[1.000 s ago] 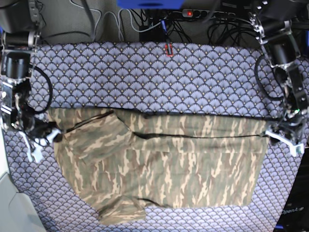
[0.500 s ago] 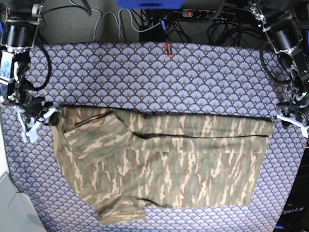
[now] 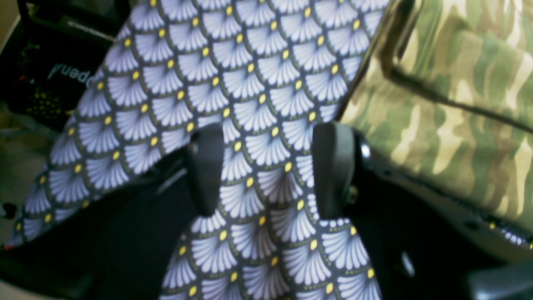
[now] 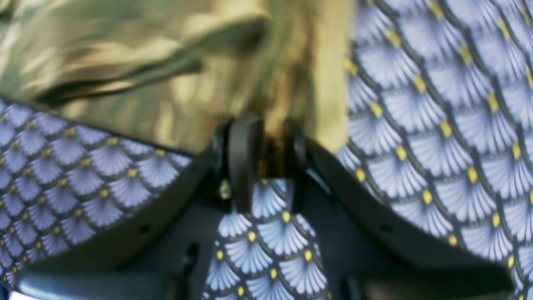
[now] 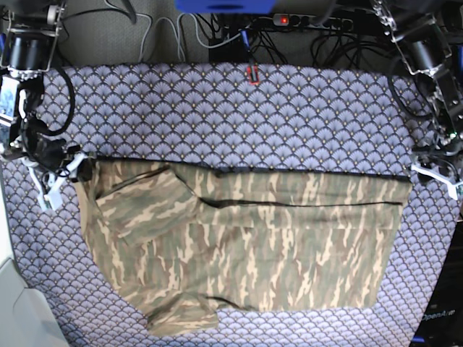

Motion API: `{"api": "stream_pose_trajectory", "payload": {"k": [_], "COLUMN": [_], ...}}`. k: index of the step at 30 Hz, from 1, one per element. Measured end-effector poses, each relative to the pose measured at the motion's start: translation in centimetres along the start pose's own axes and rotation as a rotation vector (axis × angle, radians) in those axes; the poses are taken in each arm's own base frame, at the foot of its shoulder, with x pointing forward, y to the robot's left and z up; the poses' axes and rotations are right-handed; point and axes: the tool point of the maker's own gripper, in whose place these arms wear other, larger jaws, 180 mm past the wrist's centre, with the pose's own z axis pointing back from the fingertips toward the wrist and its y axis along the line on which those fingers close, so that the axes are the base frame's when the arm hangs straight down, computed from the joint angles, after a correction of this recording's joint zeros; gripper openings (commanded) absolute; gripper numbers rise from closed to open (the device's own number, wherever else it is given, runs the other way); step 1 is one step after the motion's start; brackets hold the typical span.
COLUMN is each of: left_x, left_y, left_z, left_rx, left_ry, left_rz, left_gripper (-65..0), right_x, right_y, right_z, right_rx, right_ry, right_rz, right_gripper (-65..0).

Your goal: Fold the T-shirt properly

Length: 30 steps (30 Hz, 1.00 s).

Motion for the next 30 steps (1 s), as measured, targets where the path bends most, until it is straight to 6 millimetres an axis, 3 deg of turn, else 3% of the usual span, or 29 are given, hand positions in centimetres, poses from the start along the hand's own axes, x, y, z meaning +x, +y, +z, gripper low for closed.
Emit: {"api": "stream_pose_trajectory", "payload": {"k": [20, 26, 30], "left_x": [-0.1, -0.1, -1.0], "left_y": [-0.5, -0.5, -0.2], "left_z": [-0.1, -0.1, 0.1], "left_rx": [-0.008, -0.008, -0.004], "left_ry": [0.0, 0.0, 0.015], "left_rz": [0.008, 0.008, 0.003], "left_gripper": [-31.5, -31.5, -31.5], "right_x": [-1.0, -2.7, -2.5], "right_y": [1.0, 0.2, -0.7], "right_z": [-0.6, -1.1, -0.7], "right_rx": [0.02, 0.017, 0.001], "right_ry": [0.018, 0.049, 0.054], "right_rz": [-0.005, -0.055, -0.043], "right_gripper": [-50.2, -50.2, -50.2]}}
